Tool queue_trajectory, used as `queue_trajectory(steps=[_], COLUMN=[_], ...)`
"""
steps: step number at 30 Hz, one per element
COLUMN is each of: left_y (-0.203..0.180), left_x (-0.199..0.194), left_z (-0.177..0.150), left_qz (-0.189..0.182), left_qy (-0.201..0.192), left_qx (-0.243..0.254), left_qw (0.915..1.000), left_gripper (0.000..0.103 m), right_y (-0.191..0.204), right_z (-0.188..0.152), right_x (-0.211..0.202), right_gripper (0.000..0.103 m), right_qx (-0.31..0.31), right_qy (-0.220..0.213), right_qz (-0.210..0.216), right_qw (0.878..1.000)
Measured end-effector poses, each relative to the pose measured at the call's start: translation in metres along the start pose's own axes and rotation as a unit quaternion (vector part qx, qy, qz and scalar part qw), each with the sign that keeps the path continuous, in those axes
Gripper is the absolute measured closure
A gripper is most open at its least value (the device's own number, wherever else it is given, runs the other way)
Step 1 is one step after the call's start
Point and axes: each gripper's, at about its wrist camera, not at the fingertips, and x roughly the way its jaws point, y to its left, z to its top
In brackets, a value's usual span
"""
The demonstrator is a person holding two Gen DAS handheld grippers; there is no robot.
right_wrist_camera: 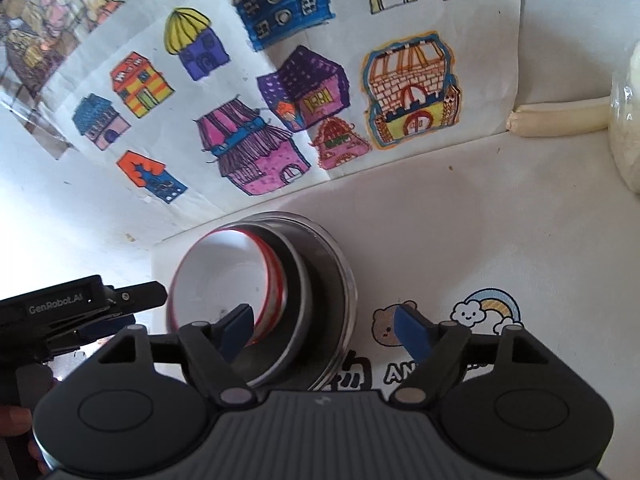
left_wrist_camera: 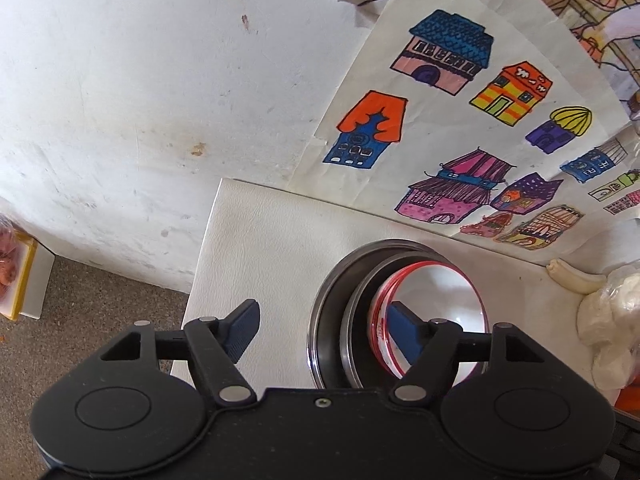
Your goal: Organize plates and bowls
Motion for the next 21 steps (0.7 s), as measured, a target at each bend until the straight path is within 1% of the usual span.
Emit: queue_trajectory(steps=[2,4,7,8,10,14,21], left_y=[0.0,0.0,-0.001,-0.002,-0.003,-0.006,-0.017], left_x=[-0.003,-0.007,-0.013,-0.014,-0.016,-0.02,-0.043], left_z=[-0.001,-0.002,-0.004,-0.005,-0.007,-0.013,-0.029], left_qz=[0.0,-0.004,-0.014,-0.016,-0.02,-0.034,-0.056], left_qy=[-0.003,-0.007,-0.011,-0.011,-0.012,-0.009,-0.04], left_qx=[0.0,-0.001,0.004,0.007,0.015,0.027,0.051], left_qw=[1.0,1.0,0.9998,0.9998,0.9996,0.999,0.9963], left_gripper=[0.029,0.014,0.009,0.007,0.001,0.001,0.001], right_y=[0.001,0.002,0.003,0.003,0.002,0.004,0.008], right_z=[-0.001,-0.003,-0.007,-0.008,-0.011,-0.022,-0.042], right_x=[-0.005,-0.011,-0.021,-0.024,-0.029,-0.039,-0.07], right_gripper=[0.015,0.01,0.001,0.0,0.0,0.0,0.0], right_qx=[-0.003,-0.005,-0.006,-0.006,-0.006,-0.009,-0.026], right_qy=[-0.005,-0.012,-0.025,-0.029,-0.034,-0.045,-0.074], right_qz=[0.001,0.001,0.001,0.002,0.008,0.005,-0.004], right_qw=[1.0,1.0,1.0,1.0,0.999,0.999,0.997])
